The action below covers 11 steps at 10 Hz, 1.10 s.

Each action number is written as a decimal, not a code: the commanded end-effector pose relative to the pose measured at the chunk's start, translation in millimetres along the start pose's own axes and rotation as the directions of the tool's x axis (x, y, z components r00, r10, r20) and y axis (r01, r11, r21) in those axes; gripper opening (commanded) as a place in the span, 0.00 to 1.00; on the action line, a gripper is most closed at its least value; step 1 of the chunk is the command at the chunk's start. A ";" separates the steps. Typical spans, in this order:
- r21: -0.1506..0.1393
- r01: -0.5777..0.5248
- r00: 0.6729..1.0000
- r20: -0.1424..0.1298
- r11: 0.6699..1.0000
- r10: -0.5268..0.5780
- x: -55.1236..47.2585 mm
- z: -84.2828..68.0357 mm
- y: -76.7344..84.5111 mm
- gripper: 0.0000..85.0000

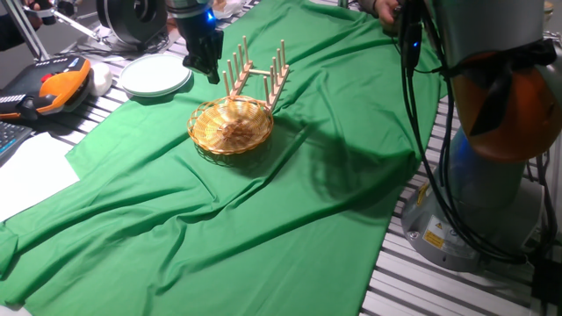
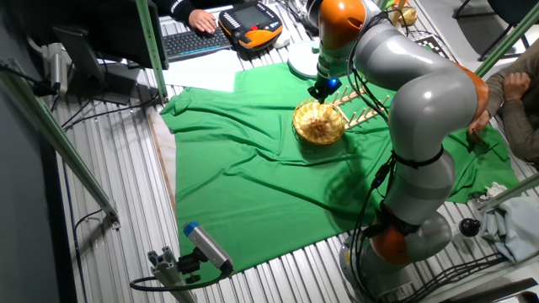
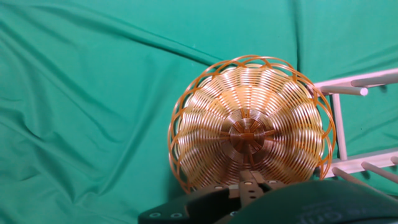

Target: Take the dish off the dish rack

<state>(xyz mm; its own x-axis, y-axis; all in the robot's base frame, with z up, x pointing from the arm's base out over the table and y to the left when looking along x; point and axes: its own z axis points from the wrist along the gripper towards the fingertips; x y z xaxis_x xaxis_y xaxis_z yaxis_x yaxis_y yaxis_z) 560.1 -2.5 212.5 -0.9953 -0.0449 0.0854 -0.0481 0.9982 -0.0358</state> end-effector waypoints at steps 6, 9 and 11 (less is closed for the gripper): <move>-0.002 -0.003 1.000 -0.005 1.000 0.003 -0.7 4.5 -0.7 0.00; -0.001 -0.003 1.000 0.001 1.000 0.003 -1.1 9.9 0.0 0.00; -0.003 -0.005 1.000 0.005 1.000 0.005 -0.3 11.0 0.3 0.00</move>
<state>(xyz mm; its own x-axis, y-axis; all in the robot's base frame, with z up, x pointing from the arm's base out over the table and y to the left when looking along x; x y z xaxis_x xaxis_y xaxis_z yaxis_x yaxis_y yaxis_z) 559.5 -2.6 201.6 -0.9959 -0.0405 0.0807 -0.0433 0.9985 -0.0335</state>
